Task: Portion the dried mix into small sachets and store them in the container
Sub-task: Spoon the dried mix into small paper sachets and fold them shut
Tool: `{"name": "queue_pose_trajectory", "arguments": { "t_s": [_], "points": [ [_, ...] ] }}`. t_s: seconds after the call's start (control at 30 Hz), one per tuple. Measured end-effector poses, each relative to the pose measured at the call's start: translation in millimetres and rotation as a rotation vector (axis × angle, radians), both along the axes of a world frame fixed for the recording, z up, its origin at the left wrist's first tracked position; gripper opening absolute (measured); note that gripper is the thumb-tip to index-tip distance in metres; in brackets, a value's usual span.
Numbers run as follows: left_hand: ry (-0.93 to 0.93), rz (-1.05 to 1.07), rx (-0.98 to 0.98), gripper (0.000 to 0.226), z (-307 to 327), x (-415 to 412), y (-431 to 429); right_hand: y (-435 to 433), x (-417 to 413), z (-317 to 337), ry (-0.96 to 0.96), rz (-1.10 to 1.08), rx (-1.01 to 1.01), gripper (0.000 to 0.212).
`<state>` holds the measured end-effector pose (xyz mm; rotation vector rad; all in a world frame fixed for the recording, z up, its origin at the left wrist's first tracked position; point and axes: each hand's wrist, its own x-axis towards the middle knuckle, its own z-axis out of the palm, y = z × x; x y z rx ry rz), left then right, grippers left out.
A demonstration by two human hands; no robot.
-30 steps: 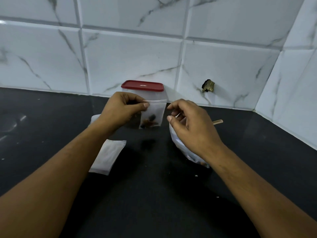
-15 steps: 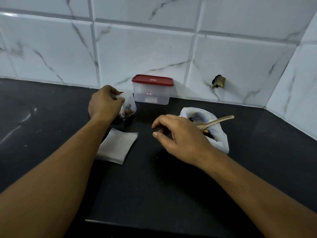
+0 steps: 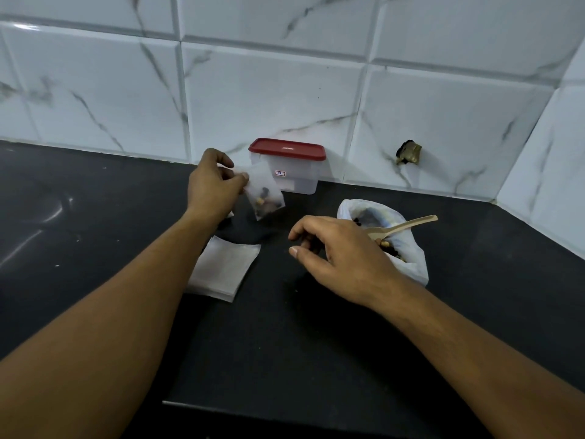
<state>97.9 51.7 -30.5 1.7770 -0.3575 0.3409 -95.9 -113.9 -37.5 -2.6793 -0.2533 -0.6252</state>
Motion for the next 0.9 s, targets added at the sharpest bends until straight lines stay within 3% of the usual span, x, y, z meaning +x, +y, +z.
{"name": "queue_pose_trajectory", "arguments": {
  "t_s": [0.13, 0.33, 0.47, 0.6, 0.67, 0.73, 0.8, 0.9],
  "points": [
    [-0.074, 0.211, 0.318, 0.014, -8.7, 3.1, 5.9, 0.4, -0.3, 0.5, 0.013, -0.012, -0.012, 0.013],
    [-0.128, 0.357, 0.53, 0.013, -12.3, 10.8, 12.7, 1.8, -1.1, 1.4, 0.025, -0.012, -0.03, 0.013],
    [-0.215, 0.186, 0.691, 0.034, -3.8, 12.7, 14.1, 3.7, -1.2, 1.5, 0.029, 0.002, -0.038, 0.012],
    [-0.051, 0.093, 0.973, 0.022, -0.1, 11.0, 14.9, 6.2, -2.3, 1.8, 0.049, 0.029, -0.055, 0.017],
    [-0.04, 0.074, 0.955, 0.028, 1.5, 12.8, 15.0, 7.4, -1.9, 0.6, 0.059, 0.044, -0.056, 0.02],
    [-0.137, 0.096, 0.818, 0.042, 6.1, 13.1, 15.6, 9.0, -2.1, 0.1, 0.07, 0.062, -0.067, 0.027],
    [-0.224, 0.106, 0.548, 0.046, 13.4, 10.1, 15.3, 12.4, -2.5, -0.5, 0.101, 0.107, -0.087, 0.036],
    [-0.194, 0.052, 0.151, 0.031, 21.4, 3.6, 13.1, 23.2, 2.1, -3.6, 0.151, 0.208, -0.094, 0.043]
  ]
}}
